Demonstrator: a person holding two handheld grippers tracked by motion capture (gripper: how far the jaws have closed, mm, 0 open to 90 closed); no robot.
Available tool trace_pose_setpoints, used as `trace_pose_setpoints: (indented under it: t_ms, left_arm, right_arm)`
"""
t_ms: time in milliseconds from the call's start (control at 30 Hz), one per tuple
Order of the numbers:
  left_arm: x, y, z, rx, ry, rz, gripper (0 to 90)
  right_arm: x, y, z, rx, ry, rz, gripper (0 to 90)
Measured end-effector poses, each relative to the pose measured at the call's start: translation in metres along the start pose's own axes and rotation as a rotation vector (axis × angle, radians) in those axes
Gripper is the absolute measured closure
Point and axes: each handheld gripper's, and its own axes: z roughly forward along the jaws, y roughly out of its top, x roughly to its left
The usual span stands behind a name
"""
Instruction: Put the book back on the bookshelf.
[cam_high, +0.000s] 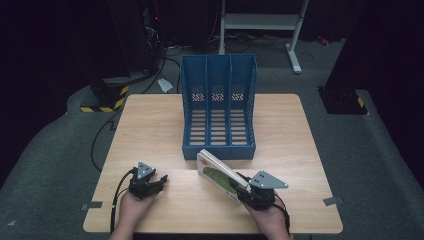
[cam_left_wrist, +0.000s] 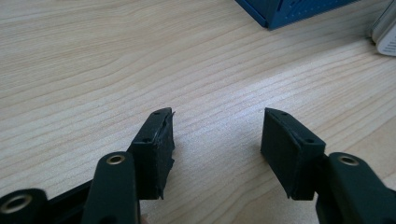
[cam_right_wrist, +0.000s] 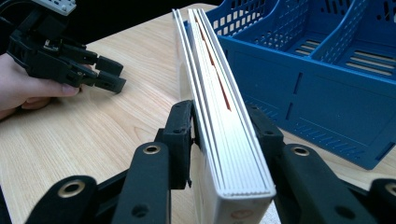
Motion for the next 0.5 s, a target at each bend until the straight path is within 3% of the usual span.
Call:
trace_pose_setpoints:
  t_ms: [233,500]
  left_arm:
    - [0.0,0.0,0.0001,0.0,0.002,0.003,43.9]
    - [-0.0005,0.0,0.0002,0.0,0.002,0.003,43.8]
  right_arm:
    - [0.0062,0.0006,0.0003,0.008,0.0,-0.04,72.0]
    - [0.0084,0.0026,0.0004,0.028,0.004,-0.039,74.5]
